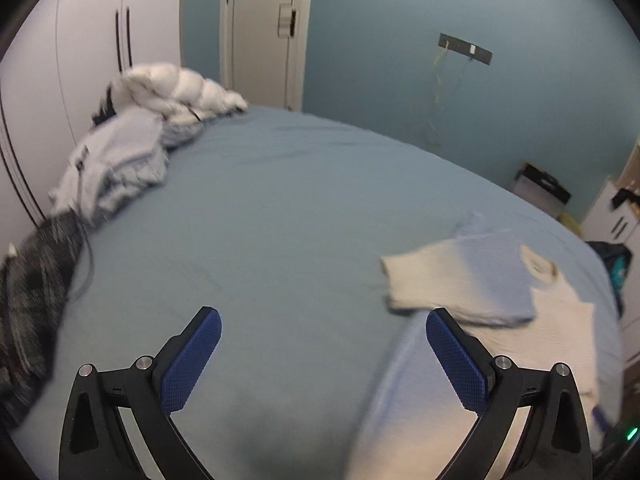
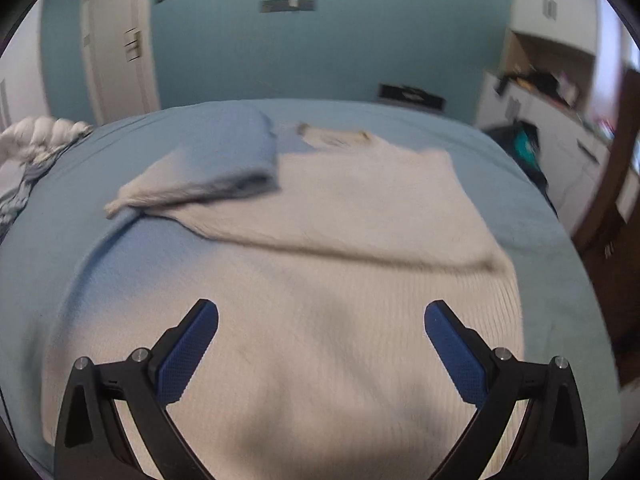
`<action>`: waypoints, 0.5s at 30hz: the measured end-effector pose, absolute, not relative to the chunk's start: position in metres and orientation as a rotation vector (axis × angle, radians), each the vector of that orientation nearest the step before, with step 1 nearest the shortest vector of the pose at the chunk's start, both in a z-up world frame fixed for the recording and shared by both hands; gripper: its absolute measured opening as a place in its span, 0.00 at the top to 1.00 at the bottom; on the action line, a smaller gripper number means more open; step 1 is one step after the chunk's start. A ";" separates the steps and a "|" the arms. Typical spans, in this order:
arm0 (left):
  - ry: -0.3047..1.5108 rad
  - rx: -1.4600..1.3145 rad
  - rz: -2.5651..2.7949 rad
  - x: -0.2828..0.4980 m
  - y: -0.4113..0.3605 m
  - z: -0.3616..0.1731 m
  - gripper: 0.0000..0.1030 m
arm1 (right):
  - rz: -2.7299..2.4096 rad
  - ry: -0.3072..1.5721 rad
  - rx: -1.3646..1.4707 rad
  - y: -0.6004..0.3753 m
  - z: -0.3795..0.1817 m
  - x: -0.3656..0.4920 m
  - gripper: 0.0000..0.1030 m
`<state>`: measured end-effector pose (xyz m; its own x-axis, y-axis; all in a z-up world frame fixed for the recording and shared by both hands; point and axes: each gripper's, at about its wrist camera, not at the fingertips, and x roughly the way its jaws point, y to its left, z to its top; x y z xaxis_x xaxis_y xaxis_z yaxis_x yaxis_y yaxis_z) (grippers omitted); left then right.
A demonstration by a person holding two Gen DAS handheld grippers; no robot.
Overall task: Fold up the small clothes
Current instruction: 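Grasp the sweater hem with the right gripper and lift it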
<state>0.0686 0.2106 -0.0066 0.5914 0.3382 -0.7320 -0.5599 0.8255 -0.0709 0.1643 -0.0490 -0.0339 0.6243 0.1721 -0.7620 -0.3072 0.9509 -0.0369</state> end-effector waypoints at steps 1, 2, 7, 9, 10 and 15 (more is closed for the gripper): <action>0.769 -0.268 0.562 0.064 0.213 -0.008 0.00 | 0.338 0.906 -0.185 -0.026 -0.029 0.178 0.02; 0.766 -0.233 0.581 0.067 0.216 -0.008 0.00 | 0.415 0.987 -0.194 0.003 -0.027 0.196 0.02; 0.846 -0.167 0.678 0.070 0.248 -0.038 0.00 | 0.594 1.252 -0.217 0.136 -0.039 0.269 0.02; 0.887 -0.219 0.669 0.071 0.262 -0.051 0.00 | 0.588 1.305 -0.334 0.195 -0.057 0.291 0.02; 0.906 -0.257 0.661 0.072 0.270 -0.059 0.00 | 0.578 1.306 -0.386 0.216 -0.064 0.295 0.02; 0.911 -0.348 0.652 0.069 0.287 -0.071 0.00 | 0.536 1.327 -0.632 0.301 -0.113 0.306 0.05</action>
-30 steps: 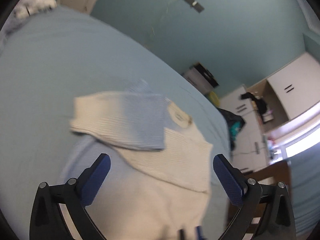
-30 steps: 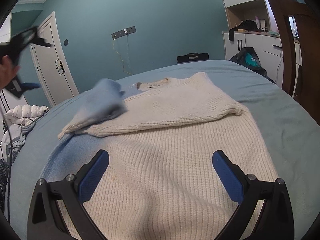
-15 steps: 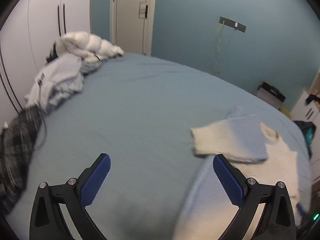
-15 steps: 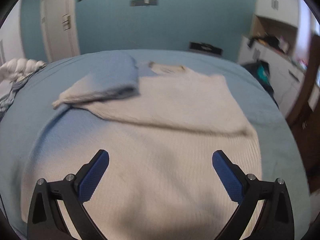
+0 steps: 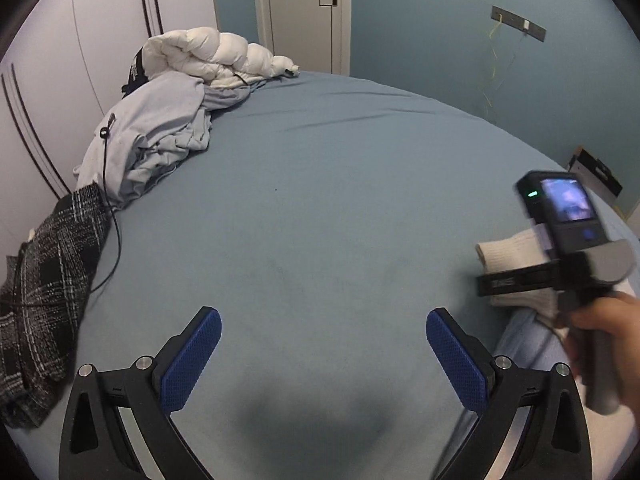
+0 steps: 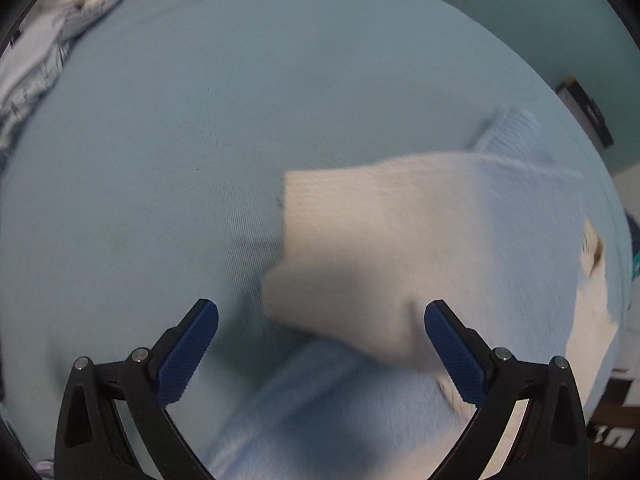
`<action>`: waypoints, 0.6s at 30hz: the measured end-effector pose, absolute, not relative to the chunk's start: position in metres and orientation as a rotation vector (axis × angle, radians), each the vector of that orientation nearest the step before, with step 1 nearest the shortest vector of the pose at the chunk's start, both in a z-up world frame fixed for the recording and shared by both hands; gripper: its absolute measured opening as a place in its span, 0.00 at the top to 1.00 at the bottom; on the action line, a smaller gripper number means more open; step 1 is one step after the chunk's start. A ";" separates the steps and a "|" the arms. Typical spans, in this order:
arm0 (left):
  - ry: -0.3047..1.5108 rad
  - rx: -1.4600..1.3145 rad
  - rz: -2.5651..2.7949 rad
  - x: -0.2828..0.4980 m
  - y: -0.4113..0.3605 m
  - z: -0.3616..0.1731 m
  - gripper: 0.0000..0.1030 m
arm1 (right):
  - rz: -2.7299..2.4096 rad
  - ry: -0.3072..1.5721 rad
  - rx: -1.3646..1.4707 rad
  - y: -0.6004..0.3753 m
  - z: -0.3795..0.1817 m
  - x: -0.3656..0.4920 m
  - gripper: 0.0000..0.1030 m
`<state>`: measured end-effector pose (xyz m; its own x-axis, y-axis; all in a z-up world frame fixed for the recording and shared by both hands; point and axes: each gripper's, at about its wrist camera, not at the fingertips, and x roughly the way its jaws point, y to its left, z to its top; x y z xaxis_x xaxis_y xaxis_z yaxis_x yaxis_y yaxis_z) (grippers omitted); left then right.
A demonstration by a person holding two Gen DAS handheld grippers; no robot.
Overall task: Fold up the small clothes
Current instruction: 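Grasp the sweater hem with the right gripper and lift it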
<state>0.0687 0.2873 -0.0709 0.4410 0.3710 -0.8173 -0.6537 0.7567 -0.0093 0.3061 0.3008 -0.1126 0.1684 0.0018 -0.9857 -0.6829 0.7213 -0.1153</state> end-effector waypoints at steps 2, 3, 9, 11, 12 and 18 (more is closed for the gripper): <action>0.899 -0.390 0.636 0.067 0.291 -0.071 0.00 | 0.527 1.348 -0.703 0.315 -0.132 0.305 0.16; 0.895 -0.422 0.626 0.066 0.294 -0.071 0.00 | 0.521 1.371 -0.737 0.317 -0.143 0.304 0.23; 0.899 -0.593 0.585 0.061 0.311 -0.083 0.00 | 0.570 1.415 -0.718 0.306 -0.148 0.296 0.97; 0.892 -0.611 0.592 0.058 0.314 -0.083 0.00 | 0.582 1.403 -0.683 0.300 -0.121 0.297 0.98; 0.890 -0.615 0.595 0.058 0.314 -0.083 0.00 | 0.594 1.378 -0.661 0.298 -0.103 0.298 0.98; 0.878 -0.632 0.587 0.056 0.310 -0.077 0.00 | 0.684 1.181 -0.285 0.276 0.079 0.314 0.98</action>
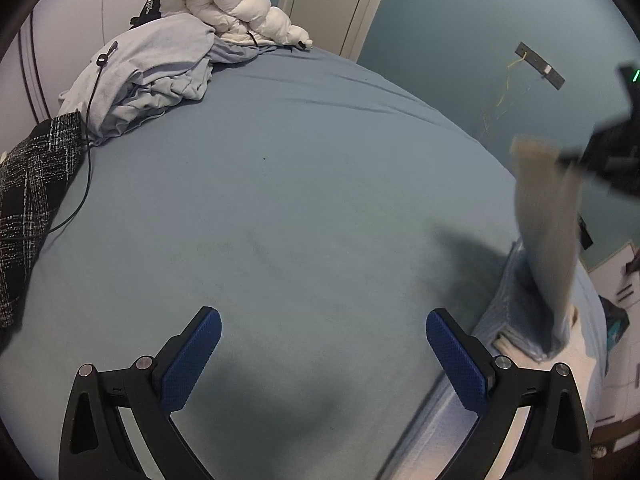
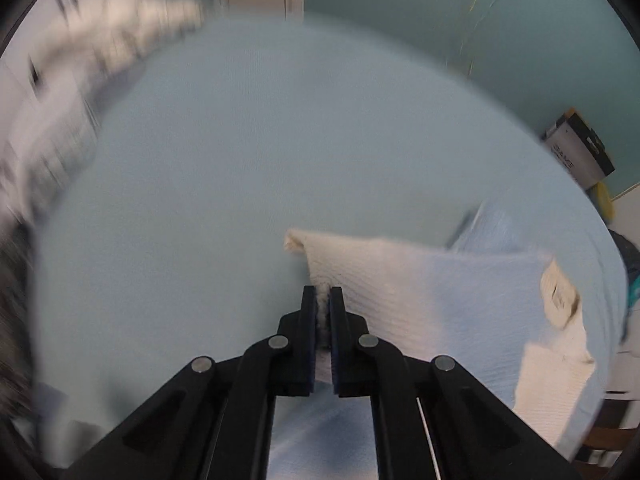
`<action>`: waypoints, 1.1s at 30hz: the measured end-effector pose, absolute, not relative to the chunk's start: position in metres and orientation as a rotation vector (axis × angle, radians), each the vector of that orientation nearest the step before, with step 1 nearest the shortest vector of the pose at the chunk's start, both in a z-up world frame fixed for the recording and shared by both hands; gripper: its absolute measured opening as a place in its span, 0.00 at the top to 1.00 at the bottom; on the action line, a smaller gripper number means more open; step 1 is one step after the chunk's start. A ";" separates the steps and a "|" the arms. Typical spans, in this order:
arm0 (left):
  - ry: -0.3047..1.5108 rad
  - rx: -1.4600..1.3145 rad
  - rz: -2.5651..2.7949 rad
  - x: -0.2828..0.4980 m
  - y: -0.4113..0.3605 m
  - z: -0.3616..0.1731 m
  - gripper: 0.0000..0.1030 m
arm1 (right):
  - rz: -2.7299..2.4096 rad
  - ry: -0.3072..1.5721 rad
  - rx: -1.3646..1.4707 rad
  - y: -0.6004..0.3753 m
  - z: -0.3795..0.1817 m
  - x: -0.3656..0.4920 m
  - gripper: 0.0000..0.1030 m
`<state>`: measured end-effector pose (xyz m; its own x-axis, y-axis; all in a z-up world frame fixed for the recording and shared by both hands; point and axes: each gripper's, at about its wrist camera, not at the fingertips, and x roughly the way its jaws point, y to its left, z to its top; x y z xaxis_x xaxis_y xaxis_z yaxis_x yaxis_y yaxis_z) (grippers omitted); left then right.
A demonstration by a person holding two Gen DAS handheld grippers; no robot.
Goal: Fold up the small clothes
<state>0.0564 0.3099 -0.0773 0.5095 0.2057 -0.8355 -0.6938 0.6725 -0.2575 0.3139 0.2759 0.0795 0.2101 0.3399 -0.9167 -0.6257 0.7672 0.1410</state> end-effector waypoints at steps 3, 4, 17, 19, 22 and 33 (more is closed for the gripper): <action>0.870 -0.626 0.588 0.056 0.307 -0.073 0.00 | 0.684 1.086 -0.081 0.259 0.168 0.322 0.98; 0.863 -0.622 0.588 0.056 0.306 -0.070 0.00 | 0.690 1.040 -0.005 0.253 0.199 0.321 0.98; 0.846 -0.612 0.565 0.057 0.299 -0.064 0.00 | 0.672 0.783 0.114 0.257 0.297 0.327 0.99; 0.848 -0.608 0.562 0.057 0.298 -0.064 0.00 | 0.619 0.762 0.112 0.250 0.293 0.343 0.99; 0.849 -0.604 0.555 0.058 0.296 -0.064 0.00 | 0.526 0.728 0.123 0.229 0.293 0.362 0.99; 0.855 -0.554 0.528 0.065 0.280 -0.057 0.00 | 0.136 0.760 0.173 0.000 0.246 0.385 1.00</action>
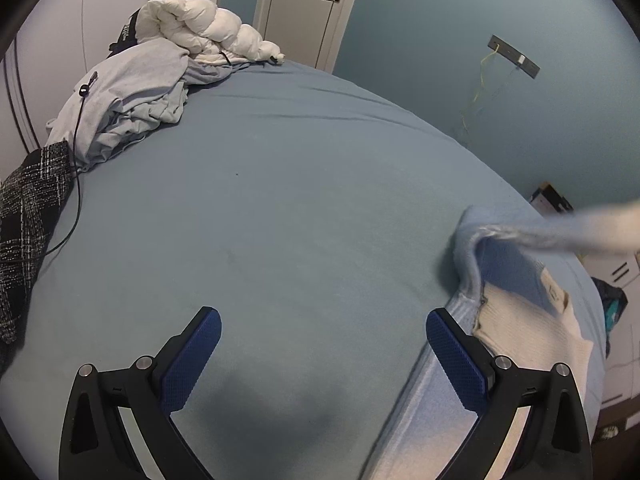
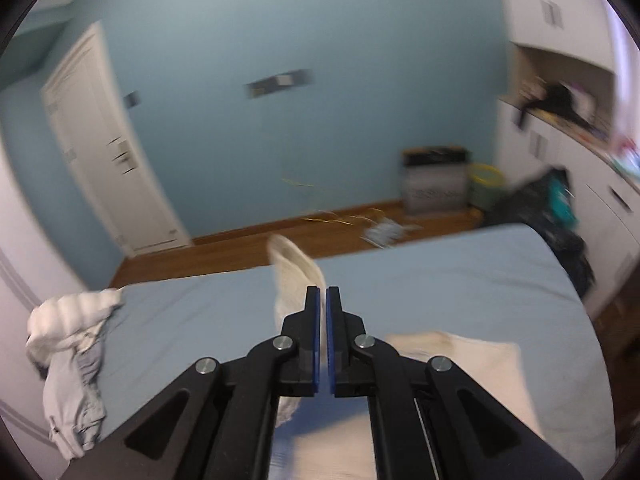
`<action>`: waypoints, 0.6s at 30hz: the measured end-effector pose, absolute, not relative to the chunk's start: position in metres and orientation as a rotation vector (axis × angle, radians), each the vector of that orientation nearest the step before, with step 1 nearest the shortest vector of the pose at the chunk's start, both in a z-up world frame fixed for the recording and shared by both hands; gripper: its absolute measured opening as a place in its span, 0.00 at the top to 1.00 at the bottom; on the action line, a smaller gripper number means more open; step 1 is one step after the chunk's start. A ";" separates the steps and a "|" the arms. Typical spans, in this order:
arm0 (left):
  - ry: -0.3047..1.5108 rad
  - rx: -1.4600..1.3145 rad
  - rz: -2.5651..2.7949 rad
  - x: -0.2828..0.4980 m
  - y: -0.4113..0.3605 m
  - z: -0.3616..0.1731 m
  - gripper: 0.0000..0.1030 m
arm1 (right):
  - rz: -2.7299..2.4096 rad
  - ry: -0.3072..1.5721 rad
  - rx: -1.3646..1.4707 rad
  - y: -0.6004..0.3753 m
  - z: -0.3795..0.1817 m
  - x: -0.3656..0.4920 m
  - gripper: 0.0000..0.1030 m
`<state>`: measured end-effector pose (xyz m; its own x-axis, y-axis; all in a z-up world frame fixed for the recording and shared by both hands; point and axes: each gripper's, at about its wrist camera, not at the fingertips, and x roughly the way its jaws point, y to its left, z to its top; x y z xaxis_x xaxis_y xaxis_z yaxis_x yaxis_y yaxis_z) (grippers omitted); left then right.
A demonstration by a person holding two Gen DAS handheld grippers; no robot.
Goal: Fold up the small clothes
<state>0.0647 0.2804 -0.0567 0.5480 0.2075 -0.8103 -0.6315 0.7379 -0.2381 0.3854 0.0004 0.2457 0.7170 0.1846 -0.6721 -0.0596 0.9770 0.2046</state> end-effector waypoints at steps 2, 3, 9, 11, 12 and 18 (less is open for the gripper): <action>0.855 -0.546 0.514 0.066 0.276 -0.054 0.00 | 0.066 0.758 0.180 -0.056 0.221 0.381 1.00; 0.853 -0.536 0.507 0.067 0.273 -0.052 0.00 | 0.009 0.766 0.176 -0.082 0.203 0.376 1.00; 0.869 -0.465 0.504 0.074 0.250 -0.046 0.00 | -0.062 1.101 0.503 -0.176 0.039 0.341 0.51; 0.870 -0.451 0.483 0.076 0.242 -0.044 0.00 | 0.023 1.179 0.680 -0.174 -0.003 0.332 0.44; 0.869 -0.443 0.471 0.077 0.238 -0.043 0.00 | 0.058 1.204 0.733 -0.167 -0.019 0.329 0.44; 0.878 -0.385 0.440 0.086 0.218 -0.042 0.00 | 0.179 1.250 0.932 -0.108 -0.095 0.345 0.44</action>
<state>0.0862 0.2184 -0.0420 0.5606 0.2090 -0.8013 -0.5167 0.8444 -0.1412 0.3446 -0.1080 -0.0945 0.3536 0.5862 -0.7289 0.3581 0.6351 0.6844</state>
